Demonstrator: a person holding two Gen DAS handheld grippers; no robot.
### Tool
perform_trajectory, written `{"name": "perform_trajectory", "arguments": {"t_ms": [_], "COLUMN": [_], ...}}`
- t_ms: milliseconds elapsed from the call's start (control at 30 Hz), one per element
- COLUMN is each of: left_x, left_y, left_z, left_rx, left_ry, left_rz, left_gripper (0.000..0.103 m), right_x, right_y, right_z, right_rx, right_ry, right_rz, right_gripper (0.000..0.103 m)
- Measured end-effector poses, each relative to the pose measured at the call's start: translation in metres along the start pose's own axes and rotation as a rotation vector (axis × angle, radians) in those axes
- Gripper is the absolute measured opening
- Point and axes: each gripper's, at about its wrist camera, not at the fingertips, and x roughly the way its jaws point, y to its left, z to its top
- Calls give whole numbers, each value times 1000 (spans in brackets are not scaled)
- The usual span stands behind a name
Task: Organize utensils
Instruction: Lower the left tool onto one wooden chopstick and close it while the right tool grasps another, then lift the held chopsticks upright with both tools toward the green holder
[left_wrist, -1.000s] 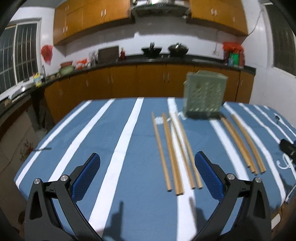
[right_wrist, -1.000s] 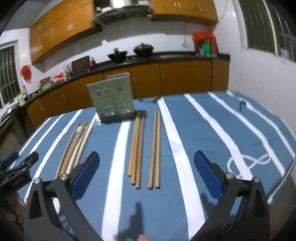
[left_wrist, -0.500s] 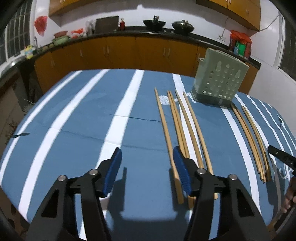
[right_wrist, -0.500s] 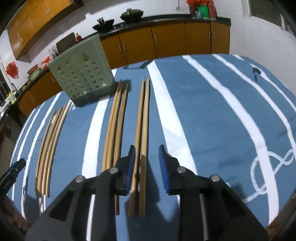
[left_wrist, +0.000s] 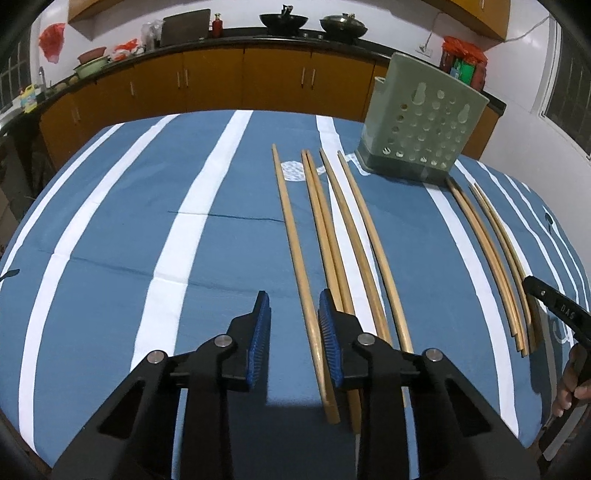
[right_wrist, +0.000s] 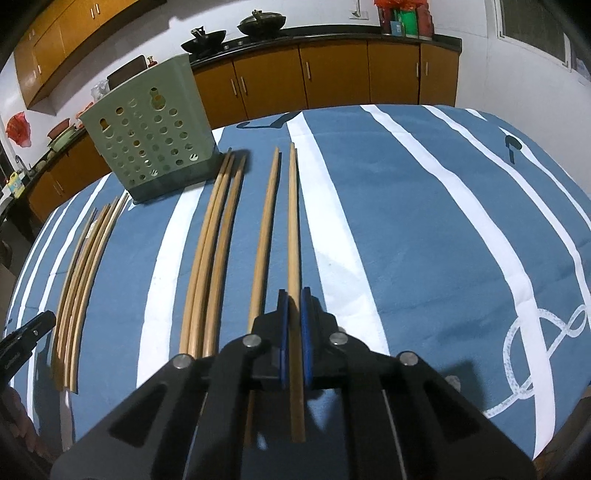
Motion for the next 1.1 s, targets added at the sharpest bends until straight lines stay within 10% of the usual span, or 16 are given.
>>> {"name": "perform_trajectory", "arguments": {"t_ms": [400, 1100], "left_x": [12, 35], "left_y": [-6, 9], "left_z": [7, 37], "left_rx": [47, 33], "left_ry": [23, 3], "left_rz": [40, 88], "left_gripper": [9, 8], "right_x": [1, 27], "right_y": [3, -6], "right_z": [1, 33], "right_rx": [-27, -22], "right_ry": [0, -21], "right_rz": [-8, -27], "right_gripper": [9, 8]}}
